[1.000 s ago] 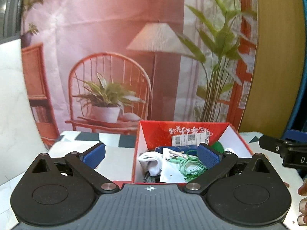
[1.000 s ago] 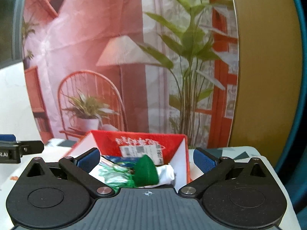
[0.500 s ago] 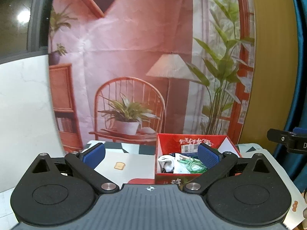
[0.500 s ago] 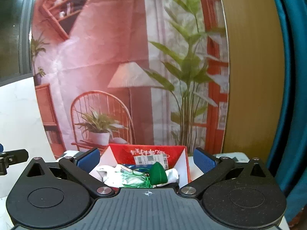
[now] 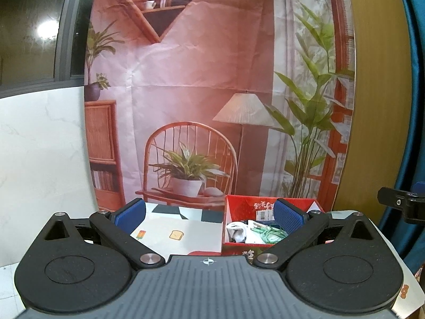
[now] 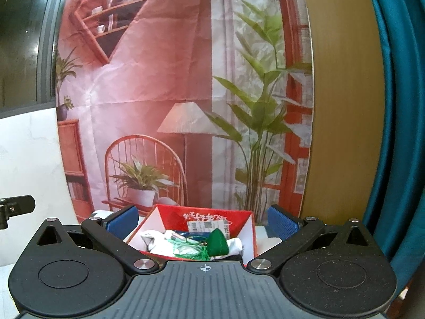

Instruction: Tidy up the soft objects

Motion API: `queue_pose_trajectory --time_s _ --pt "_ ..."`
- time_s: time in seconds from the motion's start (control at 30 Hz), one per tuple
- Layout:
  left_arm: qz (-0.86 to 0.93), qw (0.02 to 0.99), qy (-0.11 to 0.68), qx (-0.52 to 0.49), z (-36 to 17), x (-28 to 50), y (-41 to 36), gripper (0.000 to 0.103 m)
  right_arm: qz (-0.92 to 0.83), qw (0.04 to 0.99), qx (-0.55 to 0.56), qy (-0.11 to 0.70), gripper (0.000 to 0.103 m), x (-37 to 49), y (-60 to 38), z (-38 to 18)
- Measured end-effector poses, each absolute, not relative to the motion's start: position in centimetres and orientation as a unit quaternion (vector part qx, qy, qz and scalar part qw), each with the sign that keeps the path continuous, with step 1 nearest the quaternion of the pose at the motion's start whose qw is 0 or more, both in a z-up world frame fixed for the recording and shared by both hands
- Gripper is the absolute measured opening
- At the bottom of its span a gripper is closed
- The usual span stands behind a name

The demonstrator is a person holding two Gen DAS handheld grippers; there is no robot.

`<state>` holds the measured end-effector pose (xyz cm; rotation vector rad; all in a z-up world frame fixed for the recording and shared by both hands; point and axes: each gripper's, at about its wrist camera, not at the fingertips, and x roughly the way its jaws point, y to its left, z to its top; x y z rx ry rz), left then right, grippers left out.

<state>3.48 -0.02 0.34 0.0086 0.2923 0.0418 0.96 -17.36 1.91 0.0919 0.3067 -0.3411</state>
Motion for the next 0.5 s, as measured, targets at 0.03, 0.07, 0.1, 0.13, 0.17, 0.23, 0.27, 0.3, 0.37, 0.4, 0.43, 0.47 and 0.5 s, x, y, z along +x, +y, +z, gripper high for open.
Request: queue_pose_trajectory --time_s 0.03,0.07,0.1,0.13,0.17,0.23,0.27,0.3,0.37,0.4,0.43,0.47,0.5 --pt "0.021 0.989 0.146 0.003 0.36 3.50 -0.06 0.103 -0.169 0.973 0.047 0.152 0.103 0.89 -17.39 1.94" --pt "0.021 0.989 0.147 0.003 0.29 3.51 0.09 0.103 -0.169 0.973 0.049 0.152 0.103 0.88 -17.46 1.96" --pt "0.021 0.989 0.147 0.002 0.29 3.52 0.09 0.103 -0.170 0.972 0.050 0.152 0.103 0.83 -17.52 1.98" --pt "0.022 0.989 0.148 0.002 0.26 3.61 0.15 0.103 -0.171 0.972 0.050 0.152 0.103 0.78 -17.53 2.00" --pt "0.022 0.989 0.148 0.001 0.25 3.61 0.23 0.103 -0.171 0.972 0.050 0.153 0.103 0.84 -17.62 1.99" --pt "0.022 0.989 0.149 0.000 0.22 3.60 0.33 0.103 -0.172 0.972 0.050 0.153 0.103 0.86 -17.64 2.02" --pt "0.022 0.988 0.150 0.000 0.24 3.63 0.37 0.103 -0.172 0.972 0.050 0.153 0.103 0.87 -17.65 2.02" --pt "0.023 0.988 0.150 0.000 0.24 3.62 0.37 0.103 -0.173 0.972 0.050 0.154 0.103 0.86 -17.64 2.00" --pt "0.023 0.988 0.150 0.000 0.23 3.61 0.41 0.103 -0.173 0.971 0.048 0.156 0.103 0.94 -17.54 1.90" --pt "0.022 0.988 0.150 0.000 0.24 3.64 0.42 0.103 -0.173 0.971 0.048 0.158 0.103 1.00 -17.56 1.84" --pt "0.022 0.988 0.150 0.000 0.23 3.63 0.41 0.103 -0.173 0.971 0.049 0.159 0.103 1.03 -17.57 1.79" --pt "0.023 0.988 0.151 0.001 0.22 3.62 0.42 0.103 -0.173 0.971 0.049 0.160 0.103 1.10 -17.56 1.74" --pt "0.023 0.988 0.151 0.001 0.22 3.62 0.41 0.103 -0.172 0.971 0.050 0.161 0.103 1.11 -17.58 1.69"
